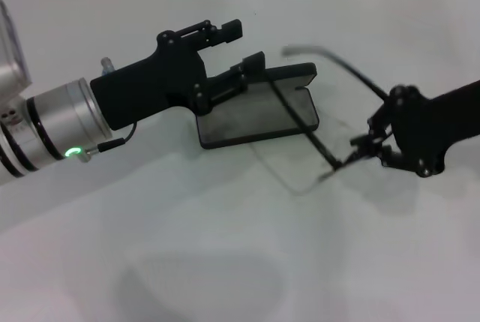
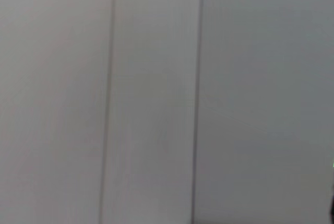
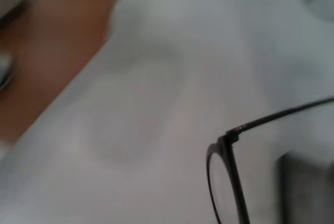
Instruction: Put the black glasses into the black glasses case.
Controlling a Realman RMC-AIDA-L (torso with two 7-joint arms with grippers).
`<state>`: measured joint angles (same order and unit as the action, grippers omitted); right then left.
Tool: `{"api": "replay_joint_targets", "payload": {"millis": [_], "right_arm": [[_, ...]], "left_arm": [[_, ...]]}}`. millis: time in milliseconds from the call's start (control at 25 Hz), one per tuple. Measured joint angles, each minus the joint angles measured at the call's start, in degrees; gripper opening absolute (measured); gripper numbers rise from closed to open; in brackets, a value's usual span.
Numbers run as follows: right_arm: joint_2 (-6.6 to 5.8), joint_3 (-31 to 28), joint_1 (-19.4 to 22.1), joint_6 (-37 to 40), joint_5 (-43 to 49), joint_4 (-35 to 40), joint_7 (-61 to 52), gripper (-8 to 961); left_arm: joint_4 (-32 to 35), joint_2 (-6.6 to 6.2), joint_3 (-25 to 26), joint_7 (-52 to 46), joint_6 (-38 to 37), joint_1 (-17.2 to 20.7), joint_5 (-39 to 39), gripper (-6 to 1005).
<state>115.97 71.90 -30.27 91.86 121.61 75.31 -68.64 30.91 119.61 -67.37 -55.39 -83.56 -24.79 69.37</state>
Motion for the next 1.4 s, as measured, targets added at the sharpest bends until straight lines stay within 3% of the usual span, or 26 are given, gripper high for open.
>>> {"api": "replay_joint_targets", "payload": {"millis": [240,560,680,920,1400], "right_arm": [[-0.19,-5.28,3.63,-7.60,-15.00,-13.04,7.19,102],[-0.10,-4.99,0.35,-9.80,-20.83,-26.70,9.61,102],[-0.01,-4.72,-0.08,-9.59,-21.25,-28.01,11.32,102],[0.05,-3.56,-0.24,-9.59,-21.91,-27.94,12.86,103],[0.08,-3.48,0.97,-7.25,-28.39,-27.69,24.44,103]], "left_arm": [[-0.06,0.02,0.04,0.37,-3.15,-0.39,-0.92,573],[-0.23,0.16,-0.34,0.51,-4.45,-2.86,-1.25,573],[-2.67,0.22,-0.76,1.13,-5.10,-6.11,-0.80,573],[-4.55,0.17,-0.93,1.01,-5.16,-8.75,0.93,573],[-4.66,-0.37,-1.43,-9.97,-4.44,-11.31,6.19,573]]}}
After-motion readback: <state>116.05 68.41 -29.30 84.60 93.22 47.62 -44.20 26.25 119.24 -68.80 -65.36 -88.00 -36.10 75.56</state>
